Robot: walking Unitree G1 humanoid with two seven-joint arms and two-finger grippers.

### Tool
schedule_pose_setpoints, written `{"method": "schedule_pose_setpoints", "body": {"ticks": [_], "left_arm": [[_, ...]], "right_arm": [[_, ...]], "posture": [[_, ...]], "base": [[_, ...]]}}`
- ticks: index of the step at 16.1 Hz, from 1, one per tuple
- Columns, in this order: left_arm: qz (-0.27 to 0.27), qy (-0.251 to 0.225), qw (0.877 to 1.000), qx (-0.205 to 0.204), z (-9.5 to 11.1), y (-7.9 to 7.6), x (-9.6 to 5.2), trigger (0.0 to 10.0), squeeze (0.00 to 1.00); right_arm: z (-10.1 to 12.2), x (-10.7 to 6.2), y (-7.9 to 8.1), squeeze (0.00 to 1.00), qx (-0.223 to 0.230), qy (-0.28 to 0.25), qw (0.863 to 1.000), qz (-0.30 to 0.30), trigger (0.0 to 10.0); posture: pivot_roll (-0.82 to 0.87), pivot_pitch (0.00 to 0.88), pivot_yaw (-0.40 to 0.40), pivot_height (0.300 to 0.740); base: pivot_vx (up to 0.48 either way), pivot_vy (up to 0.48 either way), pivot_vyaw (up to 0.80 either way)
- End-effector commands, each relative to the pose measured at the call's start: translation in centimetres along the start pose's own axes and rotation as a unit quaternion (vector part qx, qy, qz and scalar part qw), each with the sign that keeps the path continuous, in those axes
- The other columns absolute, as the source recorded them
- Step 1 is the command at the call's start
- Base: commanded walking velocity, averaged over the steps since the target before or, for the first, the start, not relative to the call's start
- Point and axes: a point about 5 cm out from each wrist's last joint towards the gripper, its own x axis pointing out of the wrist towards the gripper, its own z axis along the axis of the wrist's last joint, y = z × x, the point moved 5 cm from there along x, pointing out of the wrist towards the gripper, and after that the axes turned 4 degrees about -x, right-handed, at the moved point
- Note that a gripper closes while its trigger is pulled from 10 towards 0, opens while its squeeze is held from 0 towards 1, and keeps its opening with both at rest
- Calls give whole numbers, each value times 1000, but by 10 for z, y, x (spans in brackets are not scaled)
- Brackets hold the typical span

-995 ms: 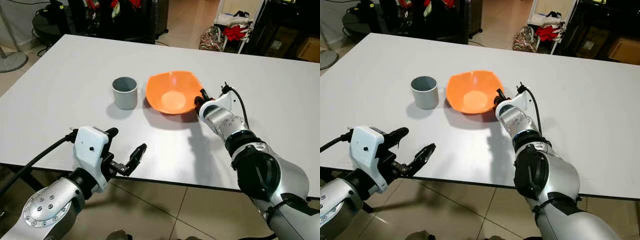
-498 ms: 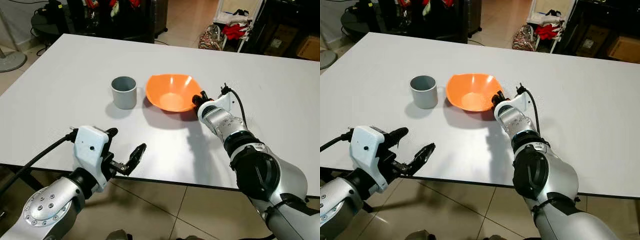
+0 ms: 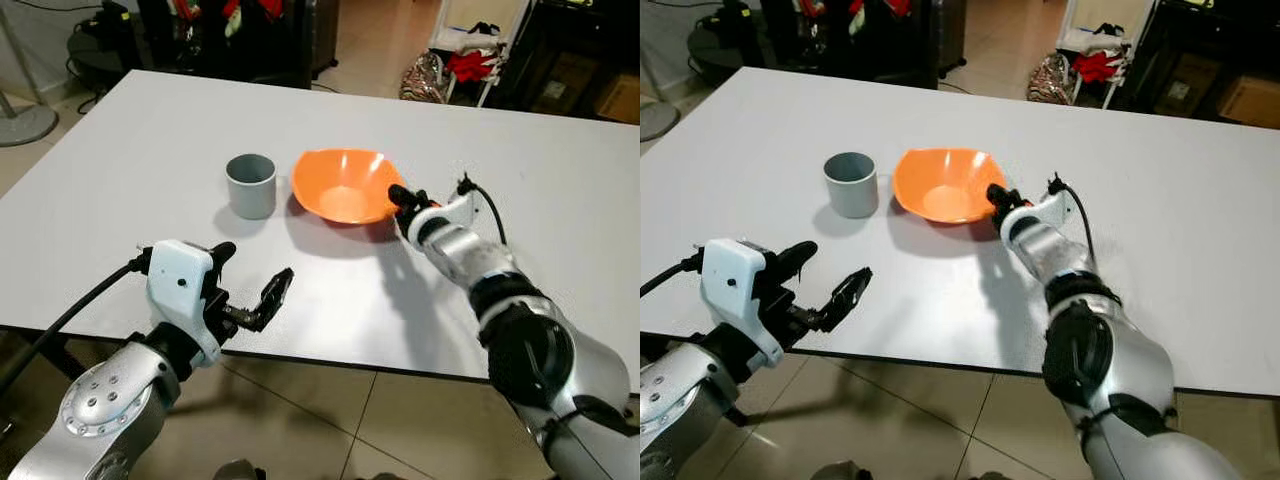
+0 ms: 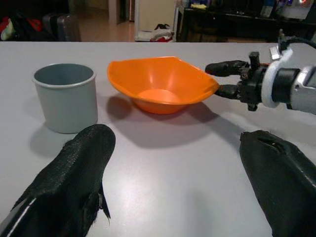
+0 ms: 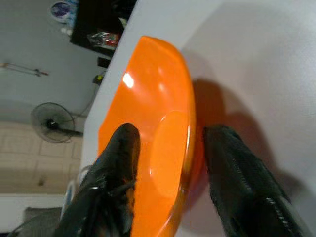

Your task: Setting the table

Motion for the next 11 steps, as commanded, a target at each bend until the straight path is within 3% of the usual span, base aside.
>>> {"method": "schedule_pose_setpoints", "body": {"ticks": [1,6,9,11], "left_arm": [[-6,-5,1000,-2,0,-2,3,10000,0],[-18,-9,1000,-23,-5,-5,8,10000,0],[-8,-13,999,-43,-8,-3,8,10000,0],[9,-13,999,-41,-10,2,7,10000,0]], "right_arm": [[10,-4,3,1000,-1,-4,1000,23,10000],[13,-22,-4,1000,-35,22,996,77,10000],[18,-43,-2,1000,-56,27,992,110,10000],[14,-64,4,1000,-110,34,985,129,10000]], "posture": [[90,0,-33,740],[51,0,-12,740],[35,0,-3,740],[30,0,8,740]], "base": [[0,0,0],[0,0,0],[0,0,0],[0,0,0]]}}
